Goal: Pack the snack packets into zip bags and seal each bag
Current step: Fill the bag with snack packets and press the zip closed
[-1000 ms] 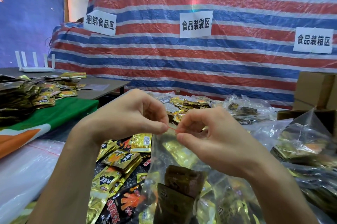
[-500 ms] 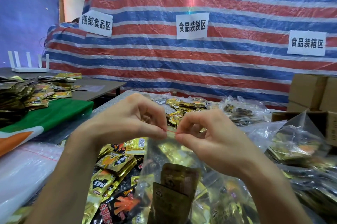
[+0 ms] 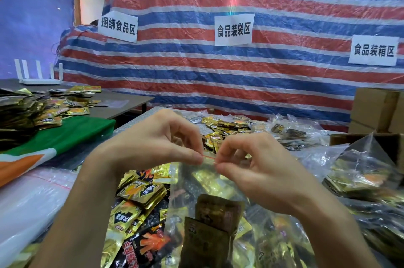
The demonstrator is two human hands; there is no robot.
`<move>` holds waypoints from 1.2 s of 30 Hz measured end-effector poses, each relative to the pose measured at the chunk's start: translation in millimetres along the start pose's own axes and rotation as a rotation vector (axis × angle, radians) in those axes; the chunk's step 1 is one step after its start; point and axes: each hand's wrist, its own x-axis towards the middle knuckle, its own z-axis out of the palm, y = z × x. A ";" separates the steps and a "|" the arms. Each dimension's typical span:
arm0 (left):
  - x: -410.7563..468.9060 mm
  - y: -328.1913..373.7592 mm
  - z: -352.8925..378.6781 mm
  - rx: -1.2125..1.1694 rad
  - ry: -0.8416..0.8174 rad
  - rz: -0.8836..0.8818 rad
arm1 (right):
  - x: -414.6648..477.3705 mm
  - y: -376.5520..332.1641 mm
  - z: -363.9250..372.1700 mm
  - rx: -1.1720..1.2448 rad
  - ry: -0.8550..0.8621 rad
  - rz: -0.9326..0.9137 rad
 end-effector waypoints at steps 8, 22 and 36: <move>2.2 5.2 3.2 -0.005 -0.101 -0.039 | -1.3 -1.9 -1.8 0.023 0.012 -0.025; 2.1 7.5 4.4 0.057 -0.106 -0.090 | -2.7 -1.1 -7.9 -0.004 0.013 0.001; 2.7 16.6 8.7 0.097 -0.067 -0.069 | -1.7 3.9 -8.7 0.007 -0.022 0.004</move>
